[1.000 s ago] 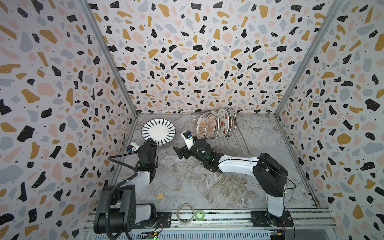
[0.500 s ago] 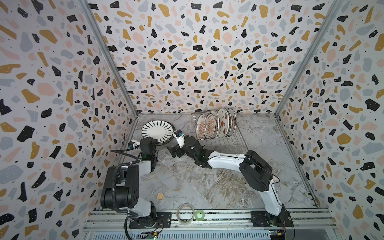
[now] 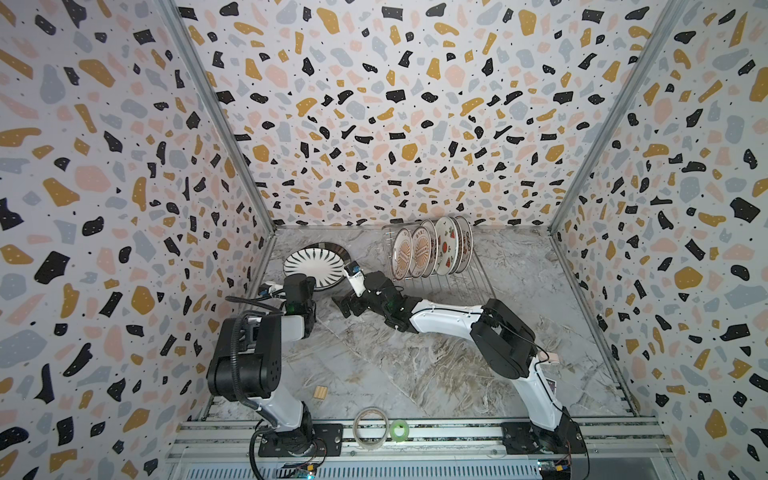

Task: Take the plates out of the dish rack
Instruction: 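Lower the blue-striped plate onto the cream plate with the left gripper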

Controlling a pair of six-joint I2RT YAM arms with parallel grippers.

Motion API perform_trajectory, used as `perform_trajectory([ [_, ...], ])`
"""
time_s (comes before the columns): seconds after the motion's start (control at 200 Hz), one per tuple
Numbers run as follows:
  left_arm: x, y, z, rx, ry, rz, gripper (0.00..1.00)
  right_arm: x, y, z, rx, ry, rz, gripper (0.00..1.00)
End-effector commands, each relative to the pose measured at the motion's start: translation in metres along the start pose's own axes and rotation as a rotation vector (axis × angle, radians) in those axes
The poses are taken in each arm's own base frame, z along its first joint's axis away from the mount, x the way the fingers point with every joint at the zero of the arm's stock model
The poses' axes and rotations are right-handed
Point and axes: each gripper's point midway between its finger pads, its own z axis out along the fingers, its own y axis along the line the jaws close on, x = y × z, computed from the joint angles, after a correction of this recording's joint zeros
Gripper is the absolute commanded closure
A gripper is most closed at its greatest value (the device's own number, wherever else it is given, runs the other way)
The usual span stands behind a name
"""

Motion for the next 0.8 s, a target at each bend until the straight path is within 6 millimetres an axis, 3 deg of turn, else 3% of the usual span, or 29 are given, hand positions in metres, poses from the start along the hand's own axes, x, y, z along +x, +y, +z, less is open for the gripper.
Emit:
perform_trajectory([
  [0.0,-0.029,-0.065,-0.002,0.205,-0.091,-0.066,1.00,-0.009,0.002,0.002,-0.010,-0.010,-0.006,0.01],
  [0.791,-0.011,-0.036,0.040,0.121,-0.039,-0.072,1.00,0.016,-0.001,0.014,0.013,0.043,-0.003,0.01],
])
